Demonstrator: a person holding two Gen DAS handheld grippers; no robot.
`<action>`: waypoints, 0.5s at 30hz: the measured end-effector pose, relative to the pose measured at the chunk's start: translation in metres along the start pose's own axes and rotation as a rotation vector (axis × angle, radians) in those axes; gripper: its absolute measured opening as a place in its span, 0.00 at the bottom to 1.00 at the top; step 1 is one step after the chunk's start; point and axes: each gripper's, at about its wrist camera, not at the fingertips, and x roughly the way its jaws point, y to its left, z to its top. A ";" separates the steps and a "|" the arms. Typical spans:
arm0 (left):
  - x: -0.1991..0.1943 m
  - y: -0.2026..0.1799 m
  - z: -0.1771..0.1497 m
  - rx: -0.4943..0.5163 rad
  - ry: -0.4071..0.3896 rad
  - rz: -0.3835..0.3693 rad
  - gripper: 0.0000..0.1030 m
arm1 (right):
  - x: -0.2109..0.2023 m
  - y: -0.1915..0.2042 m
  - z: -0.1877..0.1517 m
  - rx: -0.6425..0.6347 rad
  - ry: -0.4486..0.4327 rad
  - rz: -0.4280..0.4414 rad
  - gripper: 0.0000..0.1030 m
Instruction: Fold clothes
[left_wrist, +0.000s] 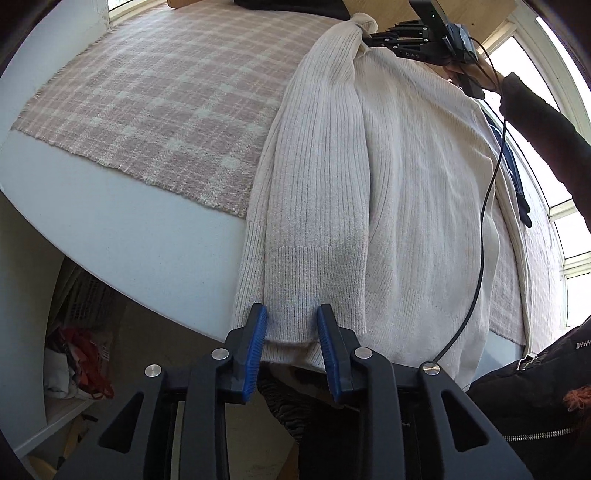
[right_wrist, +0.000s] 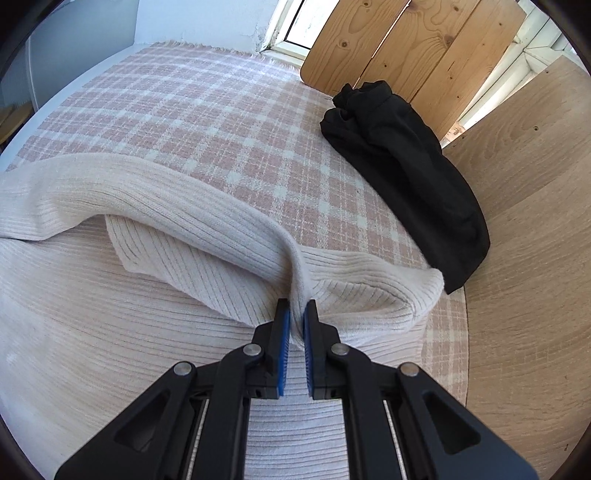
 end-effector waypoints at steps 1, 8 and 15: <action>0.000 0.000 -0.001 0.000 0.006 0.000 0.27 | 0.000 0.000 0.001 0.000 0.002 0.002 0.07; 0.006 -0.014 -0.001 0.058 0.045 0.041 0.28 | 0.001 0.002 0.002 -0.006 0.009 0.006 0.07; 0.005 -0.027 -0.014 0.096 -0.023 0.068 0.16 | 0.002 0.006 0.005 -0.044 0.025 -0.019 0.07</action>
